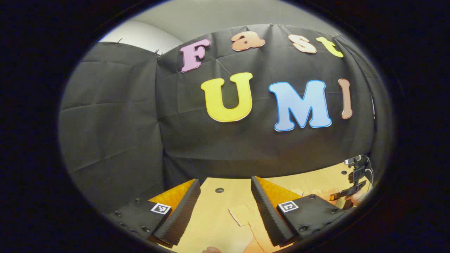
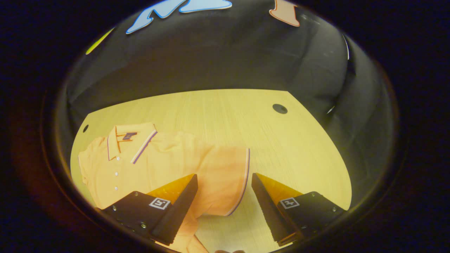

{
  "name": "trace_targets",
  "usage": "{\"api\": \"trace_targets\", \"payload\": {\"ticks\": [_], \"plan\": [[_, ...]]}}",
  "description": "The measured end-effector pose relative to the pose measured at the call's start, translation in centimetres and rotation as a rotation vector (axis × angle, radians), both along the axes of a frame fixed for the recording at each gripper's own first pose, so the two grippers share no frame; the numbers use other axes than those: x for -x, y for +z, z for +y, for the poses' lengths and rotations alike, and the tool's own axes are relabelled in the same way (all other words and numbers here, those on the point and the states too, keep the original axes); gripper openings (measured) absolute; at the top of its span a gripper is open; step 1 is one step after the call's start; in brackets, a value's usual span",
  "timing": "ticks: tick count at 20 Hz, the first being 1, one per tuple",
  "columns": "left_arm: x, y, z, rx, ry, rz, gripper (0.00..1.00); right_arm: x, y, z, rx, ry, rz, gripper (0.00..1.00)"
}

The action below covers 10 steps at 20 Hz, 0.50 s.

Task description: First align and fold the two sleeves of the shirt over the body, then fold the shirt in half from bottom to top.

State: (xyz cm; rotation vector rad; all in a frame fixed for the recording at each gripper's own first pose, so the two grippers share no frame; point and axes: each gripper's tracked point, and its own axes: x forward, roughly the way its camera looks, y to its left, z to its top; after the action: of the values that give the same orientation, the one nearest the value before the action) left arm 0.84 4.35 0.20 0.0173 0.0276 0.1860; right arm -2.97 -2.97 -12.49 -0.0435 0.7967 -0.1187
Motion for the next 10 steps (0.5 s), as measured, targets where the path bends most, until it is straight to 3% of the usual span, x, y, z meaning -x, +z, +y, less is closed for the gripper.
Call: {"api": "trace_targets", "payload": {"ticks": [8,9,10], "plan": [[0.2,-0.5,0.5,0.007,0.039,0.019,0.94,0.8,-1.2,0.5,-0.043,-0.005,0.061,0.98],[0.4,-0.6,0.5,0.007,0.042,0.020,0.94,0.6,-1.4,1.0,-0.068,-0.002,0.061,0.89],[0.5,-0.8,0.6,0.009,0.044,0.022,0.94,0.7,-1.3,1.1,-0.076,-0.005,0.071,0.87]]}}
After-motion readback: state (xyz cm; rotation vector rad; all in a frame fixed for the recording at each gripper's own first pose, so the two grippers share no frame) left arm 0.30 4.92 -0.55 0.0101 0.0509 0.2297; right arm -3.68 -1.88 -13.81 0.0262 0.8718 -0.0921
